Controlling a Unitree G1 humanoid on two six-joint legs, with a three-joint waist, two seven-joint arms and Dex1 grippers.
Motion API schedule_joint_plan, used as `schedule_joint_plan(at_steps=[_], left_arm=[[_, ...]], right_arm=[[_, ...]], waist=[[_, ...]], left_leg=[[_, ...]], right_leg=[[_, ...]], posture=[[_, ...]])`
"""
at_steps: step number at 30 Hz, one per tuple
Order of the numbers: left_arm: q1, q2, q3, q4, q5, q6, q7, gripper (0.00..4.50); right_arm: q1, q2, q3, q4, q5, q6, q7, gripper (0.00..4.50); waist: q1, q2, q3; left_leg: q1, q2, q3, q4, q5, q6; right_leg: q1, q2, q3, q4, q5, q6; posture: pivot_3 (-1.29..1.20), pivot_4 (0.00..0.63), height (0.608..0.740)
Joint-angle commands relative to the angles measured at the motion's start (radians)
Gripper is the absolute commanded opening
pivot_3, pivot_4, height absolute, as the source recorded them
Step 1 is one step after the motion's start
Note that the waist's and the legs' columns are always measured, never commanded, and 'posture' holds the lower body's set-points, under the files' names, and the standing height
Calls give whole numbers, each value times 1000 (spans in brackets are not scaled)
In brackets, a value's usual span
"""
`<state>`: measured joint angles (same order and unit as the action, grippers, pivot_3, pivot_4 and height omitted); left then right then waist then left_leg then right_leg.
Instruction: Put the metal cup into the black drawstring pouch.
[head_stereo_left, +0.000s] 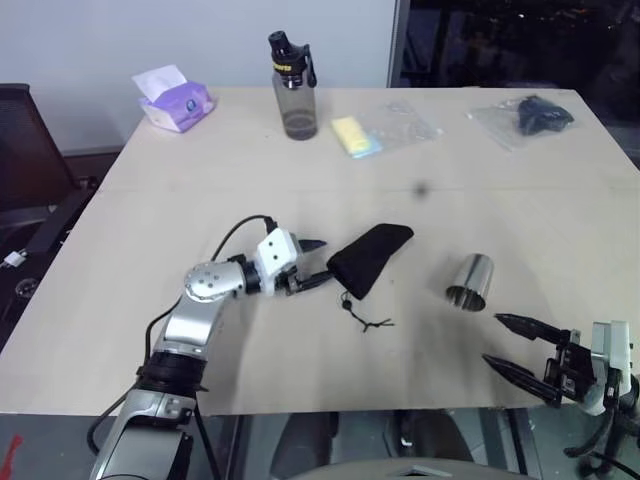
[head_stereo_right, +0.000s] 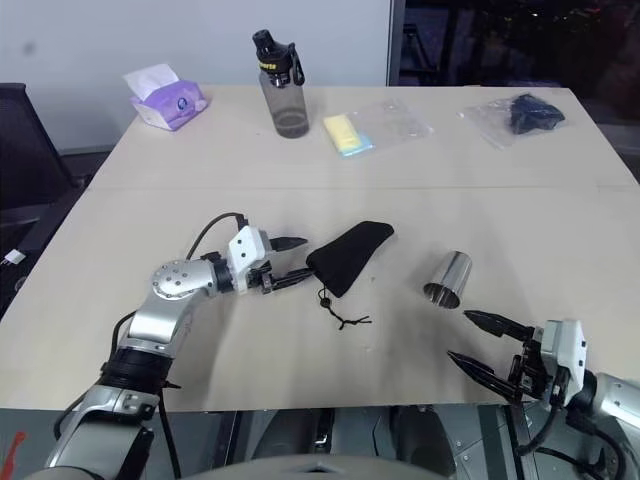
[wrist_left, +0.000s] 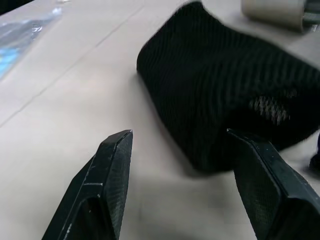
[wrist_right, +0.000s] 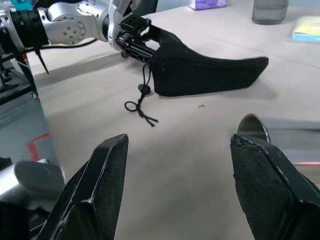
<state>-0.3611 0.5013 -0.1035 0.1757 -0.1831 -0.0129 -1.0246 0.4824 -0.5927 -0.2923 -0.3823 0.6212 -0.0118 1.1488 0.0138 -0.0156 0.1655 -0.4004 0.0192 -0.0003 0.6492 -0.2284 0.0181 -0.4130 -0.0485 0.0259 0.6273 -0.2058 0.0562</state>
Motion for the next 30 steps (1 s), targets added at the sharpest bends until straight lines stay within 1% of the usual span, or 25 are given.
schedule_joint_plan(at_steps=[1,7,8,10,13,14,18,20,23,28,30], left_arm=[[-24,-10,-8,-43,-30,24,-15,3032],[-57,-40,-24,-24,-28,19,-9,3032],[-59,-43,-27,-24,-30,21,-14,2512],[-63,-46,-29,-20,-28,22,-17,1753],[-66,-47,-28,-7,-18,13,-16,197],[-67,-47,-27,-3,-16,10,-16,86],[-67,-46,-25,4,-11,0,-13,86],[-67,-46,-23,5,-9,-3,-10,86],[-67,-48,-19,-2,-3,4,6,86],[-75,-67,-13,-34,1,74,76,86],[-73,-71,-18,-40,10,84,96,86]], right_arm=[[12,8,-15,-30,1,-21,-12,3266],[0,15,-10,-25,-8,-28,-25,3266],[-1,15,-9,-24,-11,-30,-28,3304],[-4,17,-8,-25,-13,-31,-34,3304],[-6,24,-11,-28,-16,-30,-52,3304],[-8,27,-12,-25,-24,-33,-62,3304],[-11,44,-12,-7,-82,-36,-131,3304],[-16,59,-5,-6,-130,-12,-205,3304],[-15,75,11,-12,-174,-1,-261,3304],[-45,110,62,-8,-293,44,-410,3304],[-89,145,82,20,-371,35,-502,3304]], waist=[[0,0,0],[0,0,0],[0,0,0],[0,0,0],[0,0,0],[0,0,0],[0,0,0],[0,0,0],[0,0,0],[0,0,0],[-1,0,0]], left_leg=[[0,0,0,0,0,0],[0,0,0,0,0,0],[0,0,0,0,0,0],[0,0,0,0,0,0],[0,0,-1,0,0,0],[0,0,-1,0,0,0],[0,0,0,1,0,0],[0,0,-1,1,0,0],[0,0,-1,1,0,0],[0,0,-1,1,0,0],[0,0,-1,1,0,0]], right_leg=[[0,0,0,0,0,0],[0,0,0,0,0,0],[0,0,0,0,0,0],[0,0,0,0,0,0],[0,1,0,0,0,0],[0,1,0,0,0,0],[0,0,0,0,0,0],[0,0,0,0,0,0],[0,0,0,0,0,0],[0,0,0,0,0,0],[0,1,0,0,0,0]], posture=[[0,150,740],[0,150,740],[0,150,740],[0,150,740],[0,150,740],[0,150,740],[0,150,740],[0,150,740],[0,150,740],[0,150,740],[0,150,740]])
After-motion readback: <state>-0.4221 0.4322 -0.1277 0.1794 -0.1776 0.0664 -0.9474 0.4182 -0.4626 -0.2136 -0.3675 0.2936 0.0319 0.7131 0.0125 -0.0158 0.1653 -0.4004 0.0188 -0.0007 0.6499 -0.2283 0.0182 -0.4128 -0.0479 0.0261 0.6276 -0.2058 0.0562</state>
